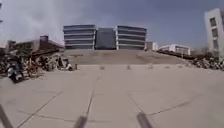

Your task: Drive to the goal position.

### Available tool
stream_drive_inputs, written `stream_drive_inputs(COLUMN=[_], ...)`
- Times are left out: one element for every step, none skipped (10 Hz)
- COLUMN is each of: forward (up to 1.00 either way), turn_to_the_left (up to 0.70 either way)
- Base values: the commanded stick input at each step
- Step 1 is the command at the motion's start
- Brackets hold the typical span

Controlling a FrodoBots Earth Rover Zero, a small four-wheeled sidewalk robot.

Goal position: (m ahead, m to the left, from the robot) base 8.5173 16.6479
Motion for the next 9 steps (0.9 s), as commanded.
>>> stream_drive_inputs(forward=[1.0, 1.0, 1.0, 1.0, 1.0, 1.0, 1.0, 1.0, 1.0], turn_to_the_left=[0.0, 0.0, 0.0, 0.0, 0.0, -0.16, -0.4, -0.4, -0.19])
